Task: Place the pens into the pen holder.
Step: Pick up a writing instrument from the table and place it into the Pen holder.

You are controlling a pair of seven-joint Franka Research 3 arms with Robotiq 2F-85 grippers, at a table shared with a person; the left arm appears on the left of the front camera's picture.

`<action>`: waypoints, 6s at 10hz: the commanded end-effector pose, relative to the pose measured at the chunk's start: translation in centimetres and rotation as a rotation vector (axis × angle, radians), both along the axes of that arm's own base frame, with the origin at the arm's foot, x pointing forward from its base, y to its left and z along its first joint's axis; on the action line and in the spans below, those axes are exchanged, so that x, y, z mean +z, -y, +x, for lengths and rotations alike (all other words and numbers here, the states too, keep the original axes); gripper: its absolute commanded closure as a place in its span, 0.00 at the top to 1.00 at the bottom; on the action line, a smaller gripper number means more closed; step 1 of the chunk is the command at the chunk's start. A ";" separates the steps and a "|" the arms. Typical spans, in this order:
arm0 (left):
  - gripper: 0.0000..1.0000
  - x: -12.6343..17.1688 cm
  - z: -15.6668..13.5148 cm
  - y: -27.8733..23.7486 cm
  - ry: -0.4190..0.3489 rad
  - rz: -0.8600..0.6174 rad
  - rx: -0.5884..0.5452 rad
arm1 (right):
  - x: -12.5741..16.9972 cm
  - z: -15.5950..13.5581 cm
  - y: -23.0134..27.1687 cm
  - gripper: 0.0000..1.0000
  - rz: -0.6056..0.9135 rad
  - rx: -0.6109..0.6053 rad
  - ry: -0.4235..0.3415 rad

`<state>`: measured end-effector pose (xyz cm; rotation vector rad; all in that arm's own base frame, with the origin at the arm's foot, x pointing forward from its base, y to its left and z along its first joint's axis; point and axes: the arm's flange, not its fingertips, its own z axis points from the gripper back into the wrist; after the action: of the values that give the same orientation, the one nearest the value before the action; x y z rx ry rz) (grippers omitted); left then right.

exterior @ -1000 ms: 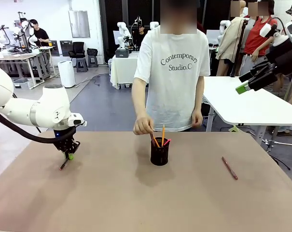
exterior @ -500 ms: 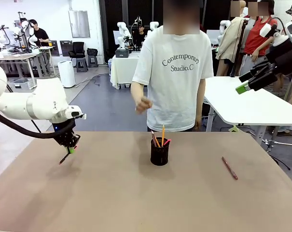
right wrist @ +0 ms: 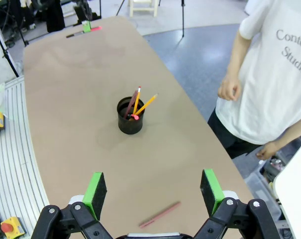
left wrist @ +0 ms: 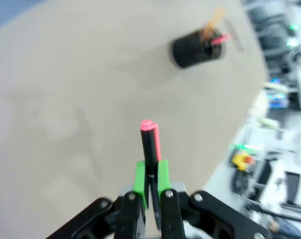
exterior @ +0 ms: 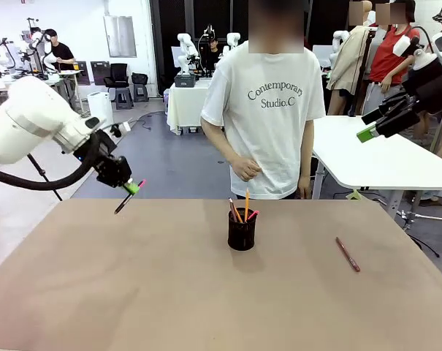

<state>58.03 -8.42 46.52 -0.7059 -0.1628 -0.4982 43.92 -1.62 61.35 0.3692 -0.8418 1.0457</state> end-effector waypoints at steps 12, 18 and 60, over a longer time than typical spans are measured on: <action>0.00 2.1 -3.4 2.1 0.571 -0.497 -0.014 | 0.1 0.1 0.0 1.00 0.009 0.009 0.012; 0.00 1.8 -5.8 13.7 1.048 -0.599 -0.014 | 0.1 0.1 0.0 1.00 0.009 0.009 0.012; 1.00 -8.7 -3.0 22.4 1.085 -0.384 -0.483 | 0.1 0.1 0.0 1.00 0.009 0.009 0.012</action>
<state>55.42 -31.54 36.53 -0.8116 -1.2206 -1.2572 43.91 -1.63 61.36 0.3686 -0.8419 1.0456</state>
